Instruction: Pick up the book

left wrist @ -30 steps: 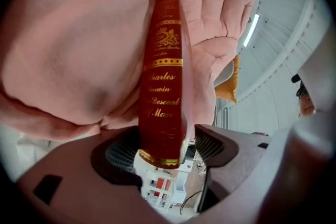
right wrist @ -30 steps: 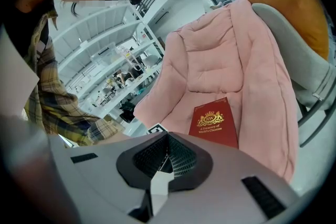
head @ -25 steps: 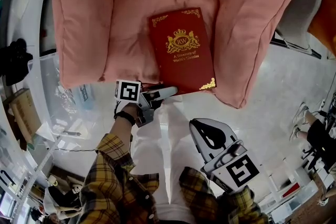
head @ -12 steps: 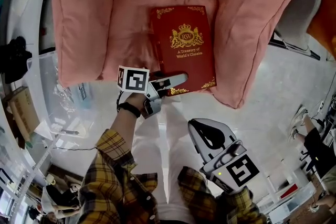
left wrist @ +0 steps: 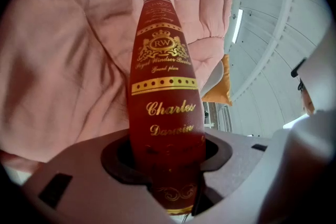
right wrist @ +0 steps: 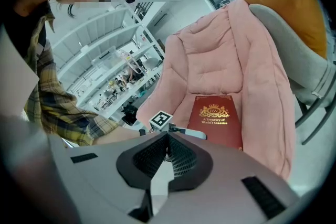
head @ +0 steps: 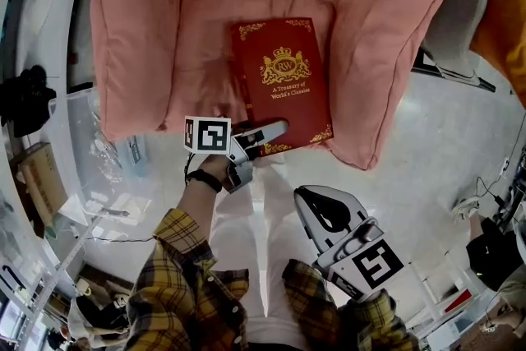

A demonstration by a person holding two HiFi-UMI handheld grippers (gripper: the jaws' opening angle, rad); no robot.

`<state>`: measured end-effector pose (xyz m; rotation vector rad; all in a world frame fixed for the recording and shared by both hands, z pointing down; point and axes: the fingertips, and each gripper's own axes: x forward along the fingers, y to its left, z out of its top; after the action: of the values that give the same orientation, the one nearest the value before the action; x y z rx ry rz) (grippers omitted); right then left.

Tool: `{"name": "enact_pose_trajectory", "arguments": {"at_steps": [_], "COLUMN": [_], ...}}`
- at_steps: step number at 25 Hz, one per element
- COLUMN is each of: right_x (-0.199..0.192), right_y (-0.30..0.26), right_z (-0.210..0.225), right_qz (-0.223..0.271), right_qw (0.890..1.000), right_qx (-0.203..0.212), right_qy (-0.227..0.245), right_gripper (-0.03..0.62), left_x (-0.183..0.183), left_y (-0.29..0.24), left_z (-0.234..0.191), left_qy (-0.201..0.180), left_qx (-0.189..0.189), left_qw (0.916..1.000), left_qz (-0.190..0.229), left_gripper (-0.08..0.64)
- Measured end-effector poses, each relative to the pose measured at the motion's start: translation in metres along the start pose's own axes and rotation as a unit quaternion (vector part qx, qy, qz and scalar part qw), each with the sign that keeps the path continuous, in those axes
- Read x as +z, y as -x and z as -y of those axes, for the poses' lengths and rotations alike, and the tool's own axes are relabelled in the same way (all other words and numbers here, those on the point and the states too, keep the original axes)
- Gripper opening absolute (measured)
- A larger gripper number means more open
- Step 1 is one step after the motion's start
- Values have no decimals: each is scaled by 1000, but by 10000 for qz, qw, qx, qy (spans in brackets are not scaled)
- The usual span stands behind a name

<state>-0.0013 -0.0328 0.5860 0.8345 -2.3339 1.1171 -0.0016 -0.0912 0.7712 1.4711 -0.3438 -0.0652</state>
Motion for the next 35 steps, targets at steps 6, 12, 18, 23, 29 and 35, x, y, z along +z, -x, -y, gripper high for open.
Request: {"name": "enact_pose_trajectory", "arguments": {"at_steps": [6,12,18,23,29,35], "right_x": [12,39,84,110,166,196], "right_y": [13,37,60,92,132,173], "right_z": [3,-13,-46,-64,-97,-111], "right_qz": [102,246,517,755,1335,1773], "right_qw": [9998,9987,9955,9914,9795,9684], "right_qx": [-79,-187,-267,-277,-467,-503], "right_qy": [166,415,749,1032,1432,1681], "right_gripper": [17,17,17,17,17,17], "left_x": [1,0,2,-9,-12,-32], "left_y": [7,36,79,102,131,143], "left_z": [18,62,127,183,278,330], "left_qy": [102,103,-166,-462,-791,-966], "left_qx": [14,51,134,446,-64,45], "left_qw": [9998,9989,9983,9955,9913,9882], "left_qz": [183,461,549,694,1052,1184], "left_gripper": [229,229,229,230,230,230]}}
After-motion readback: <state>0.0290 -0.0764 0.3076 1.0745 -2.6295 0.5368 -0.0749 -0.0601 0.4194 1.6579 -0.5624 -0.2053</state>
